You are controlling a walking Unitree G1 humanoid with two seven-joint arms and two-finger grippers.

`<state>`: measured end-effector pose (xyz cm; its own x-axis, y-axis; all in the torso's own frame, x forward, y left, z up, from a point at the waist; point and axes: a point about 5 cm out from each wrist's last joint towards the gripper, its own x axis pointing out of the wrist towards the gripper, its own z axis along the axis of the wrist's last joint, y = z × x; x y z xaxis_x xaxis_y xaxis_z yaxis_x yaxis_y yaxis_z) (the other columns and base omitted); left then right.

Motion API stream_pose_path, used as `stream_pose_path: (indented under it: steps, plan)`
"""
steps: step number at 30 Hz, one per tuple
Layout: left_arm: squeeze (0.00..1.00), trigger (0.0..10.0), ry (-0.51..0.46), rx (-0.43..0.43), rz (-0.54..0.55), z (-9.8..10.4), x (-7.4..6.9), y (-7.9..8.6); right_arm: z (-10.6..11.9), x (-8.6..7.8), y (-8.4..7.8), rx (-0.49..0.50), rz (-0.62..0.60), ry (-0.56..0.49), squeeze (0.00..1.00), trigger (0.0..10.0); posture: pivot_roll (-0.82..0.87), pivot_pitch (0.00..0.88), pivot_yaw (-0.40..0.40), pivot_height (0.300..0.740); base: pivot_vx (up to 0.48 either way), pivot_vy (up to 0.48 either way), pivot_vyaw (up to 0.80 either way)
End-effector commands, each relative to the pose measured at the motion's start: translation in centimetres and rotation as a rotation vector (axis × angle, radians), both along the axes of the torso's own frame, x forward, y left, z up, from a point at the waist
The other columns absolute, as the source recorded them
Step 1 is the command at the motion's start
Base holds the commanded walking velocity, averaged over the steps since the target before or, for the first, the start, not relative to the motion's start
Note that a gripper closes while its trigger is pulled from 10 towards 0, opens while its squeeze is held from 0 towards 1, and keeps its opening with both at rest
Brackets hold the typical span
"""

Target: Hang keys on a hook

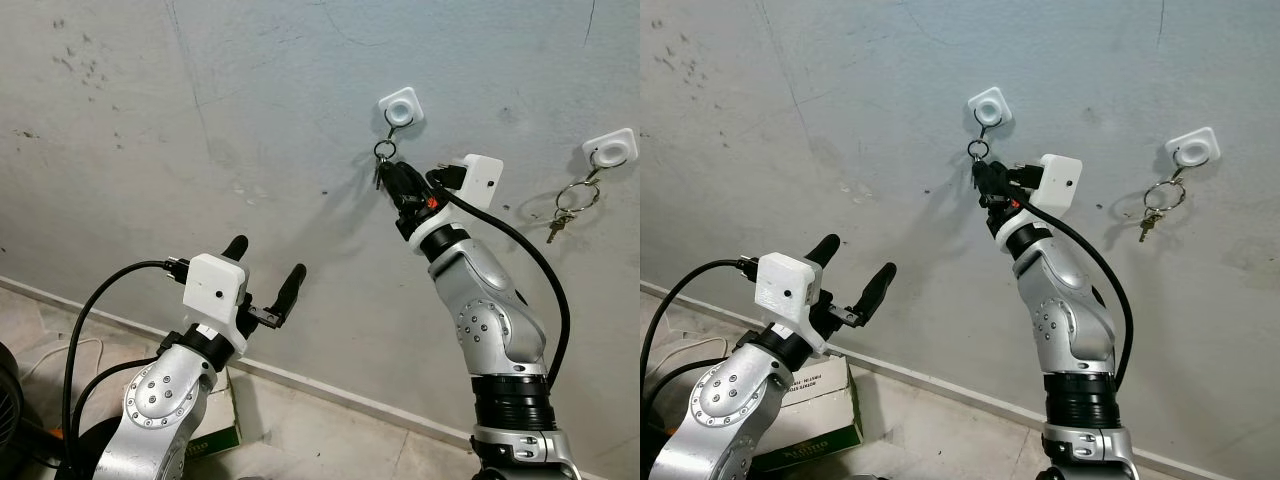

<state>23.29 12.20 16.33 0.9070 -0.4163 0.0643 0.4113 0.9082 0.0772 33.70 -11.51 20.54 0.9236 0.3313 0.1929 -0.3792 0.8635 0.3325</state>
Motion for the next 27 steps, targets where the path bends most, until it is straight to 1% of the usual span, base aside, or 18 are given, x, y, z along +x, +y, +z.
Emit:
stream_pose_path:
  steps: [1, 3, 4, 11, 12, 14, 20, 21, 23, 25, 26, 27]
  plan:
    - [0.0, 10.0, 0.005, 0.004, 0.006, -0.1, 0.0, 0.0, 0.0, 0.0, -0.3, -0.027, -0.022, -0.009, 1.0, 10.0, 0.19, 0.039, -0.008, 0.74, 0.0, 0.0, 0.0]
    - [0.0, 10.0, 0.008, 0.008, 0.01, -0.2, 0.0, 0.1, 0.1, -0.1, -0.4, -0.059, -0.031, -0.028, 1.0, 10.0, 0.19, 0.039, -0.008, 0.74, 0.0, 0.0, 0.0]
    - [0.0, 10.0, 0.015, 0.015, 0.017, -0.4, -0.2, 0.3, 0.4, -0.3, -0.7, -0.099, -0.058, -0.059, 1.0, 10.0, 0.19, 0.039, -0.009, 0.74, 0.0, 0.0, 0.0]
    - [0.0, 10.0, 0.035, 0.026, 0.047, -0.9, -0.7, 1.0, 1.2, -1.3, -1.0, -0.181, -0.068, -0.122, 1.0, 10.0, 0.19, 0.036, -0.011, 0.74, 0.0, 0.0, 0.0]
    - [0.0, 10.0, 0.038, 0.027, 0.055, -0.9, -0.7, 1.2, 1.1, -1.6, -1.1, -0.234, -0.074, -0.139, 1.0, 10.0, 0.19, 0.036, -0.009, 0.74, 0.0, 0.0, 0.0]
    - [0.0, 10.0, 0.038, 0.03, 0.062, -0.9, -0.8, 1.2, 1.0, -2.0, -1.1, -0.269, -0.079, -0.152, 1.0, 10.0, 0.19, 0.034, -0.009, 0.74, 0.0, 0.0, 0.0]
    - [0.0, 10.0, 0.053, 0.044, 0.096, -1.2, -1.1, 1.7, 0.0, -3.5, -1.6, -0.292, -0.084, -0.128, 1.0, 10.0, 0.18, 0.028, -0.006, 0.74, 0.0, 0.0, 0.0]
    - [0.0, 10.0, 0.066, 0.058, 0.125, -1.5, -1.1, 2.0, -0.5, -4.3, -2.0, -0.301, -0.088, -0.107, 1.0, 10.0, 0.18, 0.028, -0.005, 0.74, 0.0, 0.0, 0.0]
    - [0.0, 10.0, 0.079, 0.066, 0.158, -1.8, -1.2, 2.5, -0.9, -5.0, -2.6, -0.31, -0.13, -0.087, 1.0, 10.0, 0.17, 0.022, -0.003, 0.74, 0.0, 0.0, 0.0]
    - [0.0, 10.0, 0.094, 0.074, 0.193, -2.0, -1.4, 3.0, -1.2, -5.6, -3.0, -0.307, -0.155, -0.065, 1.0, 10.0, 0.16, 0.019, -0.005, 0.74, 0.0, 0.0, 0.0]
    - [0.0, 10.0, 0.094, 0.074, 0.193, -2.0, -1.4, 3.0, -1.2, -5.6, -3.0, -0.307, -0.155, -0.065, 1.0, 10.0, 0.16, 0.019, -0.005, 0.74, 0.0, 0.0, 0.0]
    - [0.0, 10.0, 0.104, 0.082, 0.216, -2.2, -1.5, 3.4, -1.4, -6.0, -3.4, -0.317, -0.177, -0.055, 1.0, 10.0, 0.16, 0.018, -0.005, 0.74, 0.0, 0.0, 0.0]
